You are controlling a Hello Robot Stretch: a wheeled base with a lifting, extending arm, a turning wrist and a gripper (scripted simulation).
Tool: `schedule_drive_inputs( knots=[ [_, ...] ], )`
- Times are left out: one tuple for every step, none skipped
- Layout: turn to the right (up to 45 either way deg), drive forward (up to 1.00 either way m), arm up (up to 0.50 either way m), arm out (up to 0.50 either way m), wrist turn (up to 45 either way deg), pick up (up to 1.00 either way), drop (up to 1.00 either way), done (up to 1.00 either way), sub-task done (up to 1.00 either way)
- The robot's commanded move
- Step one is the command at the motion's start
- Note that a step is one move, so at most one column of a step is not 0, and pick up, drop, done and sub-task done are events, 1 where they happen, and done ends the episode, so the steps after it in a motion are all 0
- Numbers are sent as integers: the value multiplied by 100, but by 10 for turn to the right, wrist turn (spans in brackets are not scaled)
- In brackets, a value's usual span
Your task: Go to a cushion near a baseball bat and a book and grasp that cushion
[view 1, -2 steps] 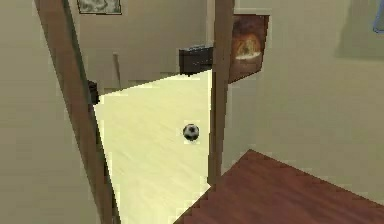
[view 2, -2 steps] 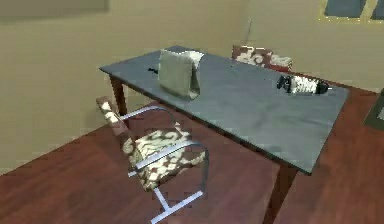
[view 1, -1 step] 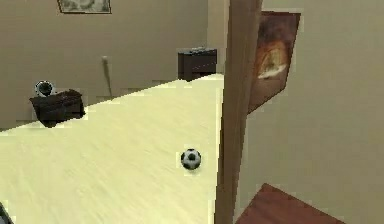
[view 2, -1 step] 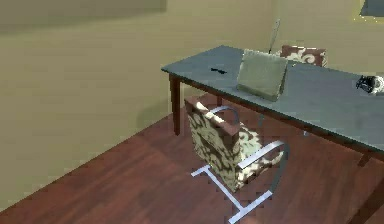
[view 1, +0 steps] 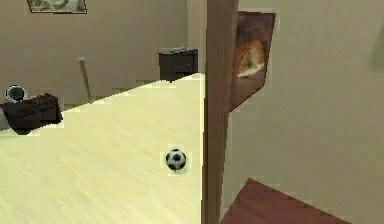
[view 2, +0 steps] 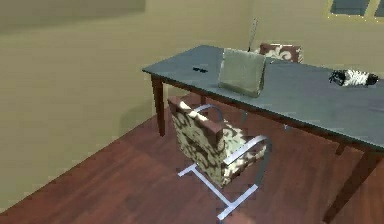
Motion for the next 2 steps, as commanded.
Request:
schedule_drive_inputs(
  knots=[
    [0, 55, 0, 0, 0, 0, 0, 0, 0],
    [-450, 0, 0, 0, 0, 0, 0, 0, 0]
  ],
)
